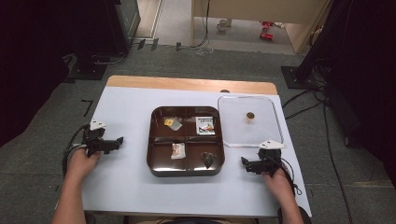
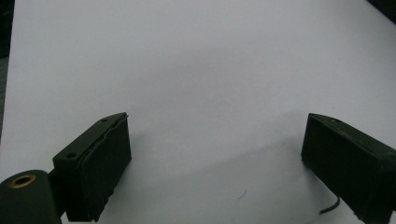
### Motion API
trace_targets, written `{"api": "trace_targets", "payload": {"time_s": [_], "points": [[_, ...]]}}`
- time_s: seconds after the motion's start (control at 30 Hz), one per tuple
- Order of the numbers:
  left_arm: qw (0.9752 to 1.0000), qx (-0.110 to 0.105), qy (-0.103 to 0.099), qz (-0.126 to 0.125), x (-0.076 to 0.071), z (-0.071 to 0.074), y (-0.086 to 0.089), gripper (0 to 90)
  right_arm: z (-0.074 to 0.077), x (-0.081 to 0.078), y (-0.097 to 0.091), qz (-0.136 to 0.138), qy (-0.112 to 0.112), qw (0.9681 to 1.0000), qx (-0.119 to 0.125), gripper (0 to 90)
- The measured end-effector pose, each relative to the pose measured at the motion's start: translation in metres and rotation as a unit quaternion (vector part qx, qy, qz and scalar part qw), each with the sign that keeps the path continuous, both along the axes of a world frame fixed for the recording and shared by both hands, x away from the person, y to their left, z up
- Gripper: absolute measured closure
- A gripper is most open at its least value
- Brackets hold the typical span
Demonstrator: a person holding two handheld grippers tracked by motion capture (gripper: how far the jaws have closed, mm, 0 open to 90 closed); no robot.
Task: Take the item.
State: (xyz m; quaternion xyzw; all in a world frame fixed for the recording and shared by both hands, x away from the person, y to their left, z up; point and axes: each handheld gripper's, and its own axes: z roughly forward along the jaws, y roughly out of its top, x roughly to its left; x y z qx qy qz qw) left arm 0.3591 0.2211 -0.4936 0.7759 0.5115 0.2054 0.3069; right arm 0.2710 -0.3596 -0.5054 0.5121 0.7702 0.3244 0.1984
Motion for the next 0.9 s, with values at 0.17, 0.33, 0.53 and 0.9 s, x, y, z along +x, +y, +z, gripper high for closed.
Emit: {"api": "trace_targets", "payload": {"time_s": [0.17,0.33,0.53,0.9], "points": [[0.9998,0.007,0.017,0.007,0.003,0.003,-0.002,8.1,0.0,0.0,0.0,0.0,0.0,1.0,0.0,0.0],[0.9997,0.008,0.019,0.012,0.003,0.004,-0.003,8.4,0.0,0.0,0.0,0.0,0.0,1.0,0.0,0.0],[0.9997,0.019,0.014,0.011,0.002,0.005,-0.004,10.3,0.0,0.0,0.0,0.0,0.0,1.0,0.0,0.0],[0.9975,0.005,0.058,0.039,0.007,0.021,-0.002,20.9,0.0,0.0,0.0,0.0,0.0,1.0,0.0,0.0]]}}
